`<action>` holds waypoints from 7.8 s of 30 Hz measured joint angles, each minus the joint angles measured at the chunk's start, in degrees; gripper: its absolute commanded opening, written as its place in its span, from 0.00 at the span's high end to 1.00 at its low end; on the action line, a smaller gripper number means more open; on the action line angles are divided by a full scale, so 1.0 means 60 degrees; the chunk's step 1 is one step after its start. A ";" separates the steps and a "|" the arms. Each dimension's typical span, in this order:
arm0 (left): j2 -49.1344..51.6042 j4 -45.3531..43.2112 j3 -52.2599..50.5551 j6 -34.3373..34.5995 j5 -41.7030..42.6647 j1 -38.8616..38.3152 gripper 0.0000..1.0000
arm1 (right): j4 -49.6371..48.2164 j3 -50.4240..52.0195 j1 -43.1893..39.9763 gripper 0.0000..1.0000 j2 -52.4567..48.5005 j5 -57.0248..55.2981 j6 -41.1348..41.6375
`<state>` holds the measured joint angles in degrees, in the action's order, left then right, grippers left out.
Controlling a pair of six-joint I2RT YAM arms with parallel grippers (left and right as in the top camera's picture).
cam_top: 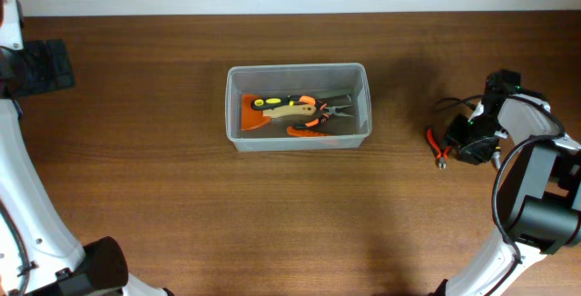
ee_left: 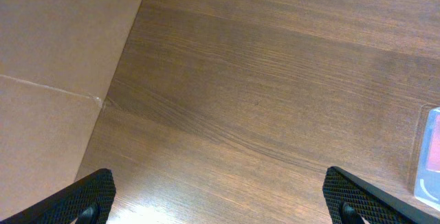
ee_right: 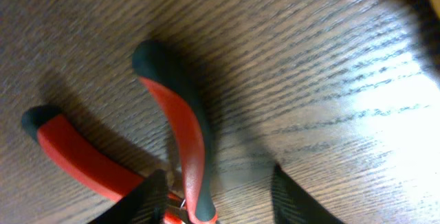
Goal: Pack container
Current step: 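Move right gripper to the red cutting pliers and grasp them, then carry the red pliers into the container and release them, then move right gripper to the yellow-black screwdriver and grasp its handle, then carry the screwdriver into the container and release it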
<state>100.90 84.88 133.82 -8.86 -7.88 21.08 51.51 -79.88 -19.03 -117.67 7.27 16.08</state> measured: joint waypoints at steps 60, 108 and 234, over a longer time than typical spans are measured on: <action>0.0000 0.0000 0.0000 0.0025 0.0000 0.0000 0.01 | 0.1512 -0.5472 0.7810 0.96 0.0605 0.0528 -0.8477; 0.0000 0.0000 0.0000 0.0025 0.0000 0.0000 0.01 | 0.2277 -0.6284 0.0732 0.02 0.1013 -0.0885 -0.3847; 0.0000 -0.0004 0.0000 0.0025 0.0000 0.0000 0.01 | 0.1880 -0.5723 0.9373 0.51 -0.2011 0.0743 -1.1759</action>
<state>100.90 84.86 133.82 -8.71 -7.88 21.08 62.78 -114.21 37.21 -129.73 11.73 -54.48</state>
